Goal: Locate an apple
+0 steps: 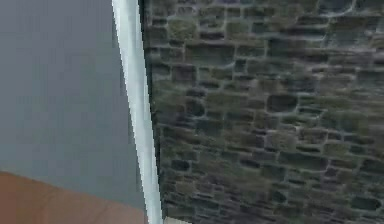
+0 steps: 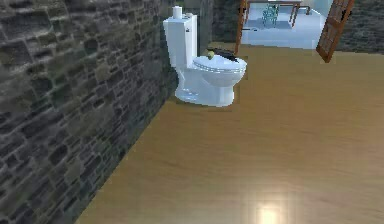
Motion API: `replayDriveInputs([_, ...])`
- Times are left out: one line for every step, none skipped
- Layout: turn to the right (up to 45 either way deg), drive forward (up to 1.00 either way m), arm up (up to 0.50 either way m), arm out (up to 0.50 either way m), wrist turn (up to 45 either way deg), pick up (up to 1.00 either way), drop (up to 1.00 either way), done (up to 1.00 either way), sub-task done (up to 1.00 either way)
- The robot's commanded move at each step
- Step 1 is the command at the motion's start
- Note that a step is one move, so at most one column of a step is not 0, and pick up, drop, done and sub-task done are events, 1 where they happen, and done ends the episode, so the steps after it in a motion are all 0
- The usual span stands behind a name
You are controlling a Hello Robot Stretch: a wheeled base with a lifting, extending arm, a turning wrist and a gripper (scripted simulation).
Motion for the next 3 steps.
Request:
replayDriveInputs([0.0,0.2,0.0,0.0,0.0,0.0,0.0,0.0,0.0])
replayDriveInputs([-45.0,0.0,0.0,0.0,0.0,0.0,0.0,0.0,0.0])
replayDriveInputs([-21.0,0.0,0.0,0.0,0.0,0.0,0.0,0.0,0.0])
